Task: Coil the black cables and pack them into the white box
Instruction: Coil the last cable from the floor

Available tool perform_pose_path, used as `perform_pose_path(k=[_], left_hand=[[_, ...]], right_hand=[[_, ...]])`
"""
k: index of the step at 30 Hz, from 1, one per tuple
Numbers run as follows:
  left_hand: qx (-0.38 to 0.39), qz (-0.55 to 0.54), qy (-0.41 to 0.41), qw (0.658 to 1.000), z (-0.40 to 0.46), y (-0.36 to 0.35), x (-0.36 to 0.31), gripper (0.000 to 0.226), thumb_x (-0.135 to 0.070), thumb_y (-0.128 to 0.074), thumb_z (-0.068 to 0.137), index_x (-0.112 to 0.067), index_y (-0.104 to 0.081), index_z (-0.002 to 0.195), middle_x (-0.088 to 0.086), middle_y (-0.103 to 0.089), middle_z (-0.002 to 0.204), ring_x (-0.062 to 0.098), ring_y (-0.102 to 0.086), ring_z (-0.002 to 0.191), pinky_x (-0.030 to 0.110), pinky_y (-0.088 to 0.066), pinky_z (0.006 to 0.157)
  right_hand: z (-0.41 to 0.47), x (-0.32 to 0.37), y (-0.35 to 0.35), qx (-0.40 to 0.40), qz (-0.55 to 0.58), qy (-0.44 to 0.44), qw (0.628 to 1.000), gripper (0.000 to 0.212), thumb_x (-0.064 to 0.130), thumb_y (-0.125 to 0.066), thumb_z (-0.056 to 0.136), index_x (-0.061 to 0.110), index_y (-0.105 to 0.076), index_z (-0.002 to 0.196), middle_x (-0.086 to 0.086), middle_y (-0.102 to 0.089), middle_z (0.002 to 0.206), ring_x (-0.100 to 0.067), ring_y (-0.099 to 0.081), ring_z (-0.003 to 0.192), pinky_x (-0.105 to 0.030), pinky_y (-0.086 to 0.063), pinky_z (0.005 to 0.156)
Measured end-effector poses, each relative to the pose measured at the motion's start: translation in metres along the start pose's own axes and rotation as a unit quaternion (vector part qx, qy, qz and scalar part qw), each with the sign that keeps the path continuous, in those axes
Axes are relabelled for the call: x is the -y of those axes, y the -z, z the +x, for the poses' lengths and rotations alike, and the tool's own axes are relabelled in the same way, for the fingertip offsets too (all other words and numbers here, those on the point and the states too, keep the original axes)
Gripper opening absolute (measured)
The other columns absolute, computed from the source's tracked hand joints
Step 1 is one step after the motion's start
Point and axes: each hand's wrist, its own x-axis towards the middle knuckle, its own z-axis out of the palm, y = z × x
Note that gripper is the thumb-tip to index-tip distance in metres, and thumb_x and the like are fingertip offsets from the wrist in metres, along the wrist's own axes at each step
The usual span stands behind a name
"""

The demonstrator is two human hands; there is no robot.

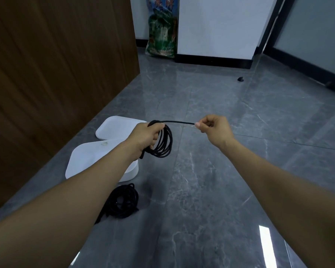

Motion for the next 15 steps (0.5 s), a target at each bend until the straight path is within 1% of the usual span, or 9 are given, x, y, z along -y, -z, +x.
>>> perform_pose_path(k=[2,5,8,10,11,12,13,14,15], left_hand=[[-0.047,-0.040,0.013,0.998,0.003,0.006,0.001,0.037,-0.020,-0.053,0.094,-0.019,-0.035,0.062,-0.009,-0.026,0.041,0.006,-0.020,0.036,0.018,-0.020,0.038],[-0.121,-0.073,0.035,0.989,0.007,0.013,0.004,0.037,-0.020,-0.052,0.094,-0.017,-0.036,0.061,-0.010,-0.029,0.035,0.005,-0.024,0.031,0.018,-0.024,0.040],[-0.166,-0.060,0.025,0.984,0.012,0.011,0.006,0.032,-0.024,-0.052,0.094,-0.015,-0.041,0.065,-0.005,-0.037,0.042,0.011,-0.030,0.041,0.023,-0.029,0.050],[-0.170,-0.038,-0.005,0.985,0.015,0.007,0.003,0.028,-0.027,-0.050,0.097,-0.012,-0.049,0.074,0.009,-0.041,0.056,0.015,-0.036,0.049,0.027,-0.036,0.058],[-0.165,-0.018,-0.020,0.986,0.015,0.003,0.001,0.027,-0.030,-0.047,0.098,-0.006,-0.055,0.087,0.022,-0.046,0.068,0.019,-0.045,0.055,0.032,-0.040,0.065],[-0.159,0.007,-0.027,0.987,0.017,0.001,0.000,0.035,-0.032,-0.045,0.099,0.001,-0.055,0.106,0.034,-0.051,0.089,0.029,-0.057,0.070,0.040,-0.045,0.075],[-0.147,0.032,-0.022,0.988,0.017,-0.001,0.000,0.045,-0.033,-0.042,0.099,0.005,-0.048,0.121,0.036,-0.052,0.111,0.041,-0.059,0.093,0.047,-0.046,0.086],[-0.132,0.052,-0.020,0.990,0.018,-0.004,0.002,0.049,-0.035,-0.039,0.100,0.006,-0.042,0.128,0.035,-0.050,0.121,0.045,-0.054,0.109,0.049,-0.046,0.094],[-0.121,0.073,-0.026,0.990,0.019,-0.005,0.004,0.050,-0.035,-0.038,0.100,0.007,-0.042,0.127,0.033,-0.053,0.118,0.042,-0.055,0.110,0.043,-0.048,0.094]], right_hand=[[0.002,-0.009,0.005,-0.023,-0.020,-0.017,0.999,0.017,0.018,-0.065,0.088,0.001,-0.066,0.086,-0.001,-0.053,0.062,-0.018,-0.051,0.066,-0.026,-0.040,0.062],[0.004,-0.018,0.008,-0.047,-0.047,-0.037,0.997,0.013,0.020,-0.066,0.088,0.009,-0.065,0.080,0.000,-0.051,0.061,-0.016,-0.050,0.062,-0.028,-0.040,0.062],[0.003,-0.017,0.002,-0.041,-0.127,-0.026,0.991,0.012,0.020,-0.064,0.089,0.015,-0.066,0.078,0.000,-0.059,0.067,-0.018,-0.056,0.065,-0.033,-0.048,0.066],[0.000,-0.009,-0.006,0.000,-0.227,0.017,0.974,0.012,0.018,-0.062,0.089,0.012,-0.069,0.082,-0.006,-0.069,0.081,-0.025,-0.063,0.078,-0.039,-0.054,0.073],[-0.002,-0.004,-0.010,0.029,-0.267,0.042,0.962,0.013,0.016,-0.060,0.089,0.011,-0.070,0.084,-0.007,-0.071,0.087,-0.027,-0.064,0.082,-0.041,-0.055,0.076],[-0.005,0.001,-0.013,0.062,-0.297,0.065,0.951,0.013,0.015,-0.059,0.089,0.011,-0.071,0.085,-0.008,-0.071,0.090,-0.027,-0.064,0.084,-0.042,-0.054,0.076],[-0.007,0.006,-0.016,0.094,-0.316,0.086,0.940,0.014,0.014,-0.058,0.089,0.012,-0.071,0.085,-0.007,-0.071,0.091,-0.027,-0.064,0.085,-0.042,-0.054,0.076],[-0.009,0.011,-0.019,0.125,-0.325,0.105,0.931,0.014,0.014,-0.058,0.089,0.012,-0.071,0.086,-0.006,-0.071,0.092,-0.026,-0.064,0.086,-0.041,-0.055,0.076],[-0.010,0.016,-0.021,0.152,-0.325,0.123,0.925,0.013,0.014,-0.059,0.089,0.011,-0.071,0.086,-0.006,-0.071,0.093,-0.025,-0.064,0.086,-0.041,-0.054,0.077]])
